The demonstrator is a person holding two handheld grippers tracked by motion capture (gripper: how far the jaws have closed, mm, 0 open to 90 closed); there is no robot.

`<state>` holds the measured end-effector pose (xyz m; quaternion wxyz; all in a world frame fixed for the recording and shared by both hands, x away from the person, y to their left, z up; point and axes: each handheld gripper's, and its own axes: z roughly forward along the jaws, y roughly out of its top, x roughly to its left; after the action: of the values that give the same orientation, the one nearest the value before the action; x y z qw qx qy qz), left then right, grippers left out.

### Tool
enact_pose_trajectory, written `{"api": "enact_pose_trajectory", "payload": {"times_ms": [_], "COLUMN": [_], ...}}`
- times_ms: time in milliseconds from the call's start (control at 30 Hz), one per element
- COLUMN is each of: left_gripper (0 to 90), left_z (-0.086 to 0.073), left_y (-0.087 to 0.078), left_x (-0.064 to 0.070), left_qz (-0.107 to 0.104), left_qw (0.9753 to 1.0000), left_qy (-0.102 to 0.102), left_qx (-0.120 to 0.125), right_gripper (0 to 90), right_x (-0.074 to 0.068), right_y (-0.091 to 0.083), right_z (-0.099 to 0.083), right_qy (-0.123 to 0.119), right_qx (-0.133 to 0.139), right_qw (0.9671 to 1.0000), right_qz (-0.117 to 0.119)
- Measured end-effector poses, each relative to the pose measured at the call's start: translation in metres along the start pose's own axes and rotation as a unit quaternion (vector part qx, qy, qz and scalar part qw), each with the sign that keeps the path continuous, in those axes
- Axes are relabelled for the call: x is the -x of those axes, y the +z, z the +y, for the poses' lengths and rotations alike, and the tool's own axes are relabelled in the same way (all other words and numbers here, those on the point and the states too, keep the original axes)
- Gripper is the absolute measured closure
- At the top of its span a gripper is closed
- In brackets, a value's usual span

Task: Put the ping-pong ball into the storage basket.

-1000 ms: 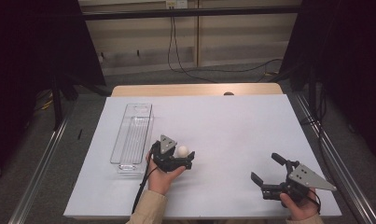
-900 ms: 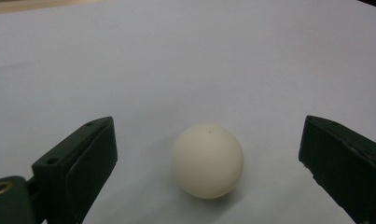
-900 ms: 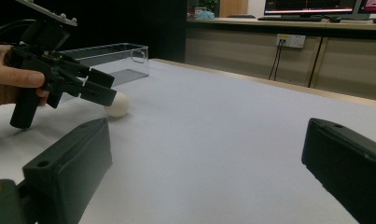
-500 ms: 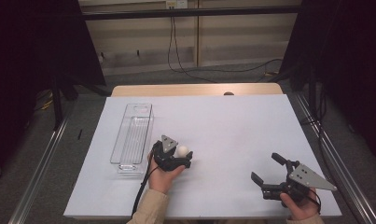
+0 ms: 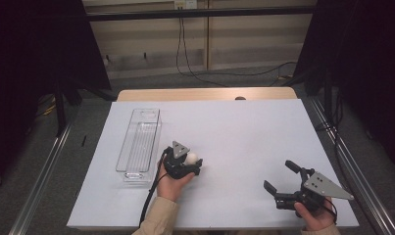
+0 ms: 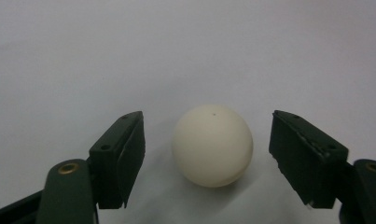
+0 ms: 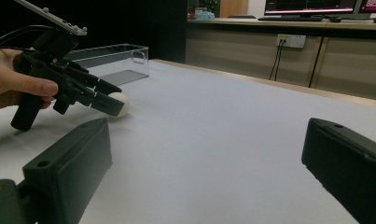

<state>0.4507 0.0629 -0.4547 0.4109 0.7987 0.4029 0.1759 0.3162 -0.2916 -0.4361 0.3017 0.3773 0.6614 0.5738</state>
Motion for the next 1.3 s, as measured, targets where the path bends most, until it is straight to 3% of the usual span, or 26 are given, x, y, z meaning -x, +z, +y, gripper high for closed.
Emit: {"api": "enact_pose_trajectory", "payload": {"times_ms": [33, 233, 467, 633, 967, 1000, 1200, 1233, 1300], "left_gripper": [29.0, 35.1, 38.2, 40.7, 44.8, 45.2, 48.9, 49.4, 50.7], "left_z": [-0.0001, 0.0003, -0.0004, 0.0, -0.0003, -0.0006, -0.0006, -0.0005, -0.0007], "left_y": [0.0008, 0.0018, 0.0037, 0.0027, 0.0035, 0.0043, 0.0045, 0.0038, 0.0043], "left_x": [0.0008, -0.0005, -0.0006, -0.0029, -0.0047, -0.0035, -0.0044, -0.0057, -0.0053], "left_qz": [-0.001, -0.004, -0.008, -0.008, -0.009, -0.01, -0.017, -0.015, -0.018], "left_qw": [1.0, 0.9999, 0.9998, 0.9998, 0.9995, 0.9994, 0.9992, 0.9993, 0.9991], "left_qy": [-0.008, -0.001, -0.014, -0.01, -0.02, -0.029, -0.032, -0.025, -0.033], "left_qx": [0.004, -0.01, -0.01, -0.017, -0.021, -0.016, -0.019, -0.024, -0.02], "right_gripper": [1.0, 1.0, 1.0, 1.0, 1.0, 1.0, 1.0, 1.0, 1.0], "right_x": [-0.0001, 0.0, 0.0001, 0.0001, 0.0002, 0.0004, 0.0003, 0.0003, 0.0004], "right_y": [0.0, 0.0002, 0.0004, 0.0001, 0.0002, 0.0002, 0.0001, 0.0, -0.0003], "right_z": [0.0, -0.0001, -0.0002, 0.0002, 0.0003, 0.0003, 0.0003, 0.0004, 0.0005], "right_qy": [0.0, 0.0, 0.0, -0.002, -0.005, -0.006, -0.007, -0.007, -0.007], "right_qx": [0.0, -0.001, -0.001, -0.001, -0.001, -0.001, -0.001, -0.001, -0.002], "right_qw": [1.0, 1.0, 1.0, 1.0, 1.0, 1.0, 1.0, 1.0, 1.0], "right_qz": [0.0, 0.0, 0.001, 0.001, 0.002, 0.001, 0.002, 0.002, 0.003]}}
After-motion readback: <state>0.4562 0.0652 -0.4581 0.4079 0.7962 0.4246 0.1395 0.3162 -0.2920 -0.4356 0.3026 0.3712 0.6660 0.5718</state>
